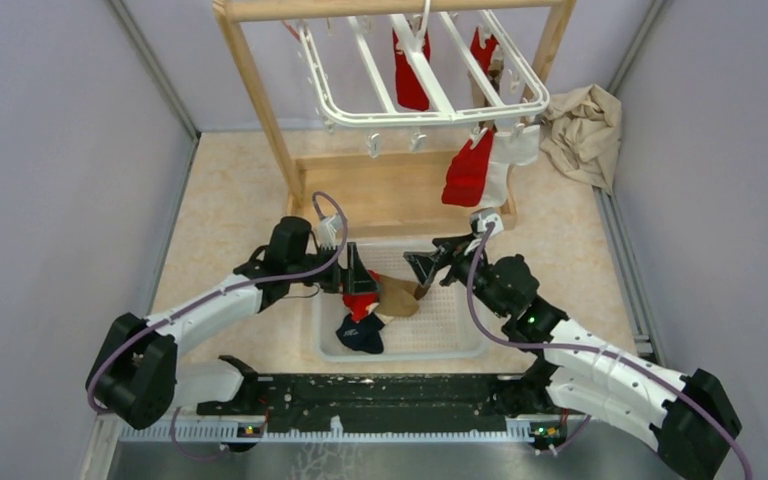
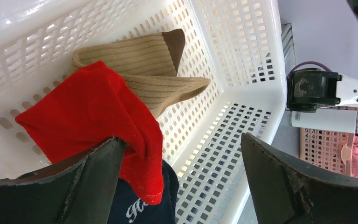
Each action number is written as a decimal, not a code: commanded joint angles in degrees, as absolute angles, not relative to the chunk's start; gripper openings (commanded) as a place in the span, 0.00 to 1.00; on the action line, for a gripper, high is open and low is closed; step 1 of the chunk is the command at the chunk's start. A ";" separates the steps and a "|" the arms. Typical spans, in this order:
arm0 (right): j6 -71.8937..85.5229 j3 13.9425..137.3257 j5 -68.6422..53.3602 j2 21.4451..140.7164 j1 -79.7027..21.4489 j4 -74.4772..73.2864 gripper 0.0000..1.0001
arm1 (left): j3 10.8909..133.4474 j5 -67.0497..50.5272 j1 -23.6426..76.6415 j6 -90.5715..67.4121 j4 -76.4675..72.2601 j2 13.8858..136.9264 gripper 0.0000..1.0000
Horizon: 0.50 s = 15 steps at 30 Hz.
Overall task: Remove the socks clipped to the hanger
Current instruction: Place the sock in the bin.
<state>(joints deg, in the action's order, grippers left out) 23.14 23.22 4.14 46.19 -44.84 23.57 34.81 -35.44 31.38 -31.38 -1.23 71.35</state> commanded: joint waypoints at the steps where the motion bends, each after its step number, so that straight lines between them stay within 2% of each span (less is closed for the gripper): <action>1: 23.71 22.70 3.50 44.34 -45.18 24.86 0.83 | 37.18 -32.70 31.79 -30.73 1.48 68.23 0.99; 15: 27.24 23.98 -1.00 49.17 -45.18 18.15 0.82 | 37.55 -30.81 32.14 -32.42 2.98 62.65 0.99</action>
<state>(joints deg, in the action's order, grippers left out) 25.69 21.43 1.96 47.66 -44.84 18.83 35.88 -31.88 31.79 -32.03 2.66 63.35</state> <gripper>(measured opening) 0.822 0.987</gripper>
